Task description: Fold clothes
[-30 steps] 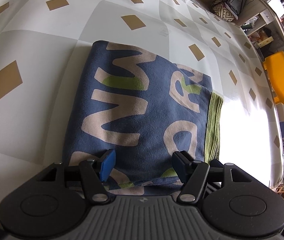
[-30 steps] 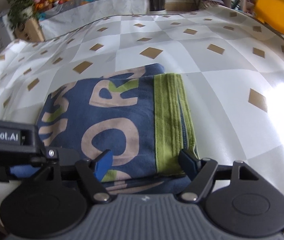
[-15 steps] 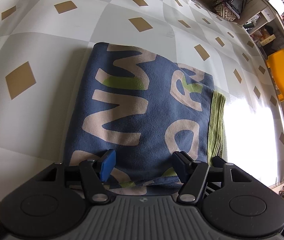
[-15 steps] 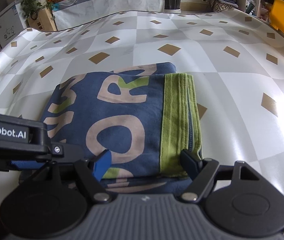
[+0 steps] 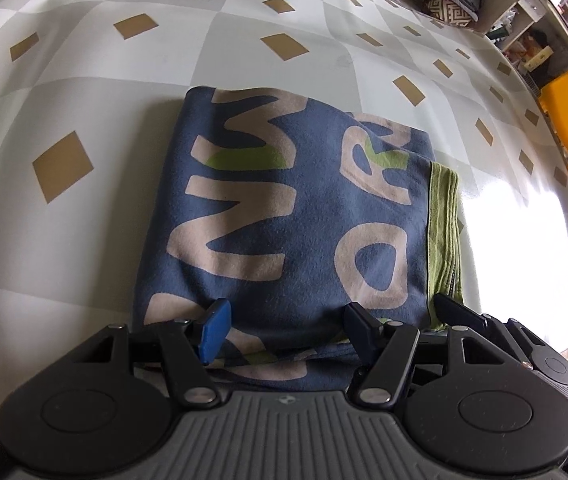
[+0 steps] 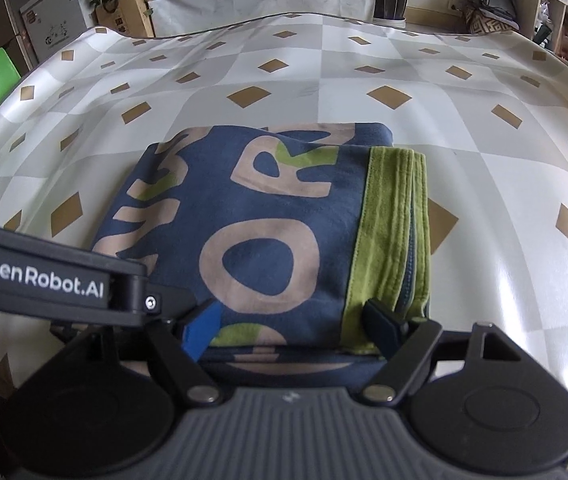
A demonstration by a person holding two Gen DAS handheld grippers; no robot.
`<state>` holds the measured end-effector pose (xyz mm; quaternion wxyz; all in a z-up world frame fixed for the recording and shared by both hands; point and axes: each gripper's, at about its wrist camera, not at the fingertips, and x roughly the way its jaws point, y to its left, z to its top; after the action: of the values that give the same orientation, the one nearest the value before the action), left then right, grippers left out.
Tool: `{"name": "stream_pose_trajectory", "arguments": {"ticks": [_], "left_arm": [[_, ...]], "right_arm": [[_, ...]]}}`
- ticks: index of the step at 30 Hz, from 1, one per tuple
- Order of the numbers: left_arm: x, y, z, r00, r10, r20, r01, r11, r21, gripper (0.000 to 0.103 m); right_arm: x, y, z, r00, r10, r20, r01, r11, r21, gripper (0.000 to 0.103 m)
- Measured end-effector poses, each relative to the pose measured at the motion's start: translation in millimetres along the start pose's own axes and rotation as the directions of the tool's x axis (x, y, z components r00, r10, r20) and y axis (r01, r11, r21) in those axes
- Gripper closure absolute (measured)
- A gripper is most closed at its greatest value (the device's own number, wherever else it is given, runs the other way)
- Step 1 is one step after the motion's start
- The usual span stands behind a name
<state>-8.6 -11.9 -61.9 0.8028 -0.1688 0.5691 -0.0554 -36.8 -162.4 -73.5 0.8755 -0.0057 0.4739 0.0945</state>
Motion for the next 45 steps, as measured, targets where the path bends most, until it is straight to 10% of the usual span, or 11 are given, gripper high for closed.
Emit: {"name": "stream_pose_trajectory", "arguments": {"ticks": [30,45], "left_arm": [[-20,8,-14,0.989,0.119,0.086,-0.124,0.99,0.063,0.027],[-33,34,-24,0.988,0.138,0.074,-0.137,0.99,-0.009,0.027]], "right_arm": [[-21,7,-6,0.995,-0.102,-0.003,0.102,0.995,-0.007,0.022],[-33,-51,-13,0.997,-0.039,-0.068,0.061,0.936,0.348,0.022]]}}
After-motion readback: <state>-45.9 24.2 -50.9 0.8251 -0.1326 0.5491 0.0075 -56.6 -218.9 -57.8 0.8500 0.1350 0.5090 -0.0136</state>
